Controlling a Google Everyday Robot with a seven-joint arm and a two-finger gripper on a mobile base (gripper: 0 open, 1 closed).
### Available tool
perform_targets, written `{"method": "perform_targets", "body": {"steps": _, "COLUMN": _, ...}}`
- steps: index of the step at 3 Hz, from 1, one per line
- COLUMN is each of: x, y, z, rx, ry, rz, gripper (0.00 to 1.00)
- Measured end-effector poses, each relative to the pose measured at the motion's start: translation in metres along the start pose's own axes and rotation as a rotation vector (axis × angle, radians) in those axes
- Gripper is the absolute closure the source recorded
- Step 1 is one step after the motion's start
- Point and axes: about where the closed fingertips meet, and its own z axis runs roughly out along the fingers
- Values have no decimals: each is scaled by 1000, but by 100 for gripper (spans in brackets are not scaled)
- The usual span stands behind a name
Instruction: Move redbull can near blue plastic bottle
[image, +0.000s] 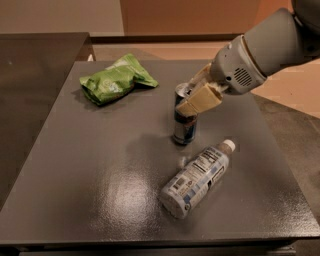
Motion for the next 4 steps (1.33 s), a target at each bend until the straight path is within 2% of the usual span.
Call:
{"method": "perform_targets", "body": {"steps": 1, "x": 12, "y": 5, "z": -9, "rx": 23, "ry": -2, "rz": 10, "gripper": 81}}
{"method": "perform_targets", "body": {"steps": 4, "x": 37, "y": 11, "z": -16, "rx": 50, "ry": 15, "rz": 41, "gripper": 13}}
